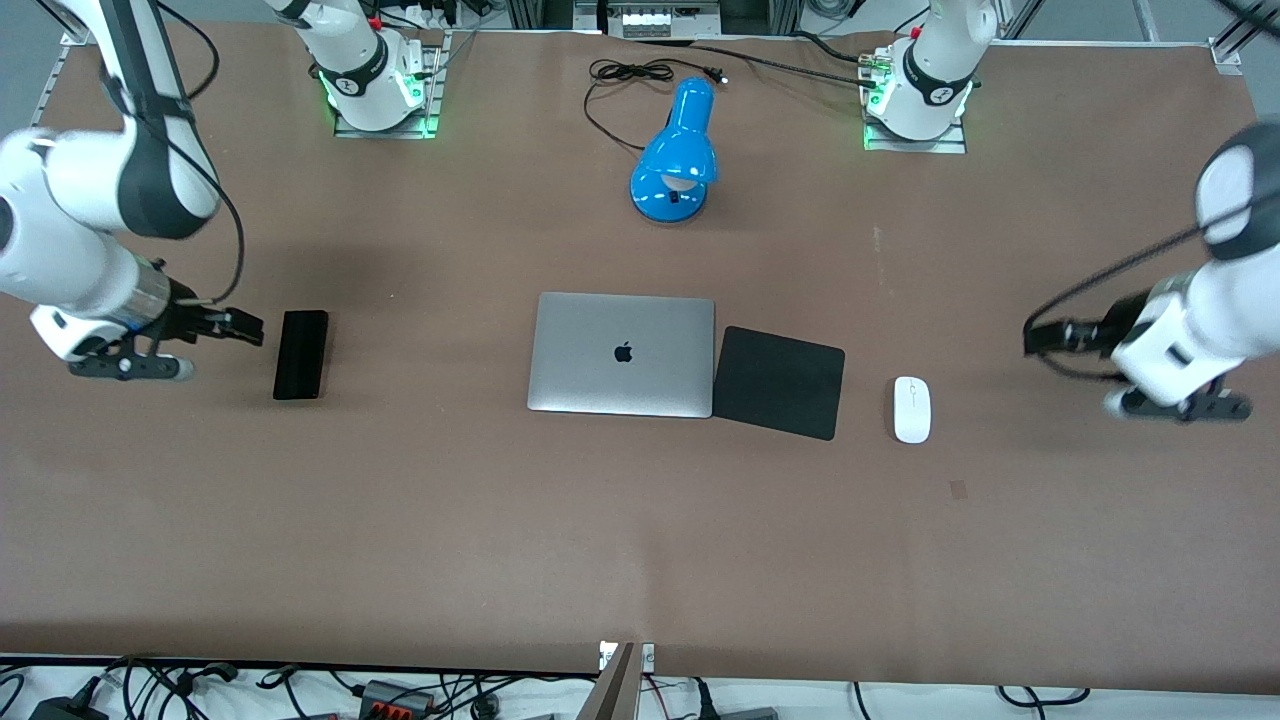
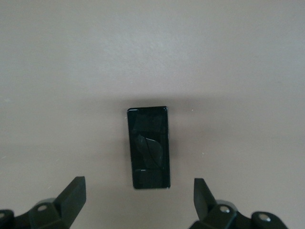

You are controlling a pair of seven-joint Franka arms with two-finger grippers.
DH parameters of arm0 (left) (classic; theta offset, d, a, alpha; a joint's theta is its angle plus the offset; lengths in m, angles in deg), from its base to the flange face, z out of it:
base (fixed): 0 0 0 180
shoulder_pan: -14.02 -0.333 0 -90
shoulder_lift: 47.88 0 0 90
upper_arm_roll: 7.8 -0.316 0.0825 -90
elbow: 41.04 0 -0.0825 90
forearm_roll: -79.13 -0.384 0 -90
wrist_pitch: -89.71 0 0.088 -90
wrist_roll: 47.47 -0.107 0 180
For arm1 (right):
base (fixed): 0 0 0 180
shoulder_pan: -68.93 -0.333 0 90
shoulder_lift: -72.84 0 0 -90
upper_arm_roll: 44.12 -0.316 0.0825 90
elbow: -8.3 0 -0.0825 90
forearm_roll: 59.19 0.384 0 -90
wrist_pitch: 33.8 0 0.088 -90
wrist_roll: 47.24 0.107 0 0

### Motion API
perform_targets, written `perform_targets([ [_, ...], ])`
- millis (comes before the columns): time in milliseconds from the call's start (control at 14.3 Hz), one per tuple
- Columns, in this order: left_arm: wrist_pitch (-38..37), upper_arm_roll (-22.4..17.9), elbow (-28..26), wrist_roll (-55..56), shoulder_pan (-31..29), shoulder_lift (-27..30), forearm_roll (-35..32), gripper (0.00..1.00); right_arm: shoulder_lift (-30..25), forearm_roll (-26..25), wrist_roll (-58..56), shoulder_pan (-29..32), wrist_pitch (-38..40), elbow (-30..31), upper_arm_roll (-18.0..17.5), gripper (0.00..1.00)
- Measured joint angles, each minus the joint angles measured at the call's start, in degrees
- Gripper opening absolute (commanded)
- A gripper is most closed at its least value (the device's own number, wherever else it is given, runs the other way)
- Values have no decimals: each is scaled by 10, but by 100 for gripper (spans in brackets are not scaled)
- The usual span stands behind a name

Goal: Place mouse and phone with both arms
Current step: 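Move the right gripper over the black phone while the left gripper reaches the mouse, then grasp the black phone with the right gripper while the left gripper grasps the mouse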

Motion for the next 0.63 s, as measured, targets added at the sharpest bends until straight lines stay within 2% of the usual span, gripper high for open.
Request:
perform_targets([
  [280,132,6,-27,-11,22,-95,0,100,66,0,-2,5,-39,2,0,100],
  [631,288,6,-136,-24,43,-112,0,100,121,-2,-7,5,-112,24,0,100],
])
